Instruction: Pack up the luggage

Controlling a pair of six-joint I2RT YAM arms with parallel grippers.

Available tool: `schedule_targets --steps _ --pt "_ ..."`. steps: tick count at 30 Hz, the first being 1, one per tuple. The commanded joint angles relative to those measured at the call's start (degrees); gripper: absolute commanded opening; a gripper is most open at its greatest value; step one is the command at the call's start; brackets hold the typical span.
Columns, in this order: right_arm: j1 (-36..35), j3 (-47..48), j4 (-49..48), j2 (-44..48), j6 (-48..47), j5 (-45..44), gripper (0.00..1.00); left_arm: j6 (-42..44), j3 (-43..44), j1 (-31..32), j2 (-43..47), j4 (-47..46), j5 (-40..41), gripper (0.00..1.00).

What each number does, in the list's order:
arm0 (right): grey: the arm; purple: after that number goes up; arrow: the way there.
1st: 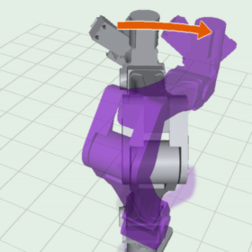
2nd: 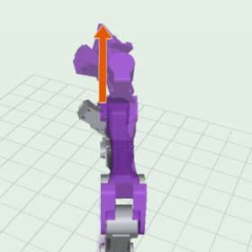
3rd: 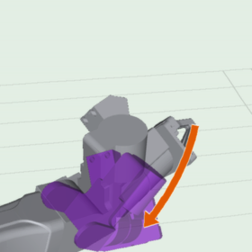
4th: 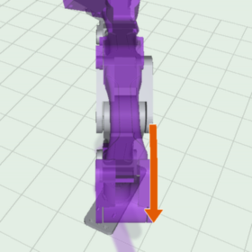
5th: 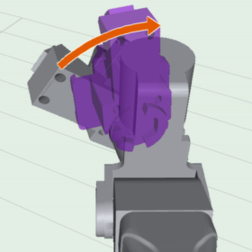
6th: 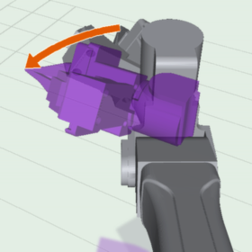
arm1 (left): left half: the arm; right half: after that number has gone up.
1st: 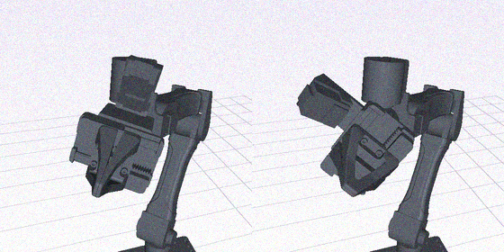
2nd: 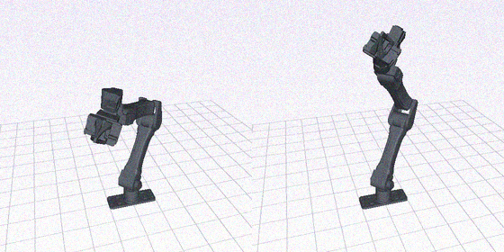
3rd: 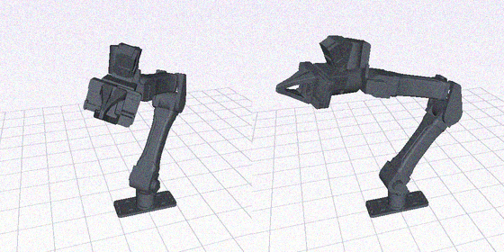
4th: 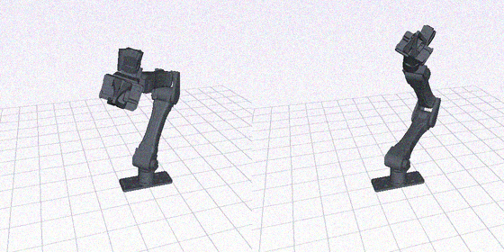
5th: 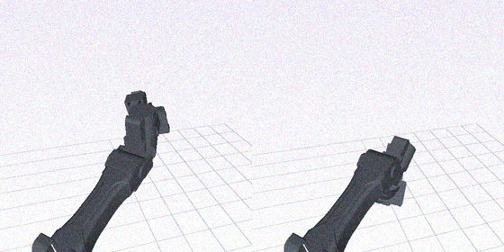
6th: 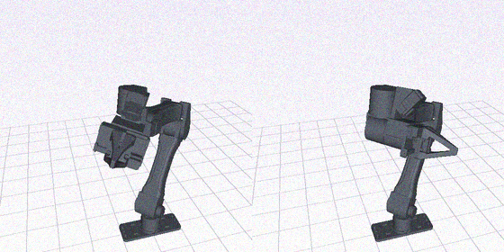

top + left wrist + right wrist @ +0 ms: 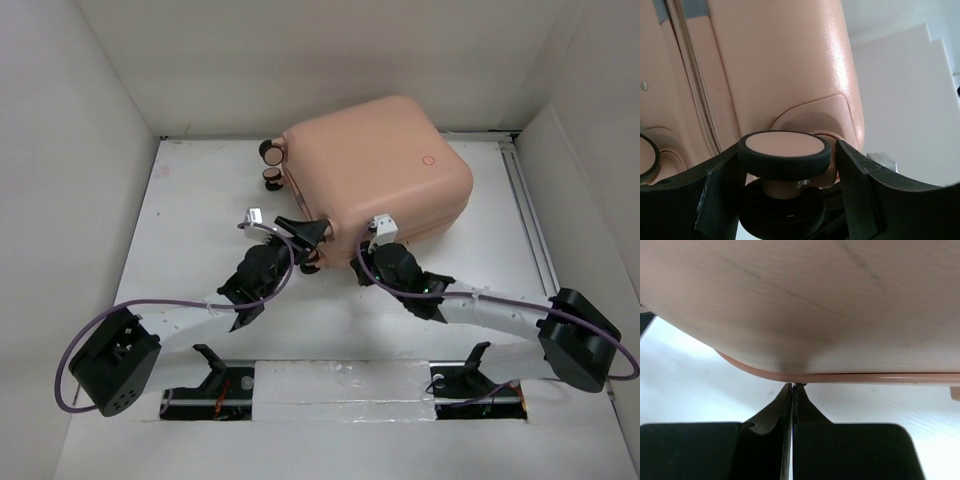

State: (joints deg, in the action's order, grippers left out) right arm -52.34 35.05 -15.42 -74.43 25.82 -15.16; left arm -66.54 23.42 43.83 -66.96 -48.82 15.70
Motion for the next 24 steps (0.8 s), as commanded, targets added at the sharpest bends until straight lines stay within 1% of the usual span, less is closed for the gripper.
schedule_targets --steps 1,2,3,4,5,6,7,8,9,10,13,14,15,16,17,19,20,21,22,23,24 --pt "-6.2 5.7 -3.5 1.8 -1.7 7.0 0.00 3.4 6.0 5.7 0.4 -5.1 -21.8 0.00" --pt "-4.6 6.5 -3.5 0.9 -2.4 9.5 0.00 2.8 6.6 5.7 0.4 -4.5 -22.8 0.00" --pt "-2.9 6.5 -3.5 -0.1 -2.4 14.3 0.00 2.8 7.2 5.7 0.4 -4.5 -25.4 0.00" --pt "-2.9 7.5 -4.4 -1.1 -2.4 15.2 0.00 2.8 7.9 5.7 -0.2 -5.2 -27.6 0.00" --pt "-2.9 8.5 -5.4 -4.0 -1.8 16.2 0.00 2.8 10.2 5.7 -0.2 -5.2 -30.0 0.11" --pt "-2.9 9.2 -6.6 -5.6 -1.8 16.8 0.00 2.8 11.3 5.7 -1.0 -5.8 -35.3 0.27" --pt "-2.9 10.4 -7.3 -7.0 -1.1 17.3 0.00 2.8 12.3 5.7 -1.0 -6.3 -38.3 0.45" --pt "-2.9 10.4 -8.0 -8.2 -1.1 17.4 0.00 3.8 13.4 5.7 -1.0 -6.9 -41.0 0.59" --pt "-2.9 10.4 -8.5 -9.9 -0.6 17.4 0.00 4.6 15.9 5.7 -1.0 -6.0 -43.8 0.75" --pt "-2.9 11.0 -8.5 -9.9 -0.6 16.2 0.00 5.6 17.2 5.7 -1.0 -4.6 -47.9 0.80" --pt "-2.9 10.3 -8.5 -9.9 -0.6 14.5 0.00 11.2 20.6 5.7 1.5 -0.8 -53.4 0.91" --pt "-2.9 9.6 -8.5 -9.0 -0.6 14.5 0.00 14.5 22.1 5.0 3.5 2.5 -54.0 0.94" --pt "-2.9 9.6 -8.5 -9.0 -0.6 14.0 0.00 14.5 22.1 4.2 4.9 4.3 -54.0 0.94" --pt "-2.9 8.7 -8.5 -7.7 -0.6 14.0 0.00 15.9 22.1 3.3 6.8 5.8 -52.2 0.94" --pt "-2.9 8.1 -8.5 -6.9 -0.6 14.0 0.00 17.9 21.5 1.1 11.3 7.1 -47.0 0.95" --pt "-2.9 5.7 -8.5 -3.3 -0.6 14.0 0.00 20.7 21.5 -0.7 15.2 12.6 -41.0 0.99" --pt "-2.9 4.6 -8.5 -1.8 -0.6 15.3 0.00 22.1 21.5 -1.7 16.9 15.9 -32.2 0.99" --pt "-2.9 2.4 -8.5 -0.1 -0.1 15.9 0.00 24.2 22.4 -2.5 19.8 18.6 -27.1 0.99" --pt "-2.9 1.3 -7.9 1.6 -0.1 16.7 0.00 24.3 22.4 -3.3 20.8 24.1 -21.3 0.99" --pt "-2.9 0.2 -6.9 4.7 0.6 16.7 0.00 23.7 23.0 -3.9 21.4 26.2 -12.2 0.99" --pt "-2.9 -0.8 -6.2 6.2 0.6 16.2 0.00 23.7 22.4 -5.6 22.1 26.2 -9.9 0.99"
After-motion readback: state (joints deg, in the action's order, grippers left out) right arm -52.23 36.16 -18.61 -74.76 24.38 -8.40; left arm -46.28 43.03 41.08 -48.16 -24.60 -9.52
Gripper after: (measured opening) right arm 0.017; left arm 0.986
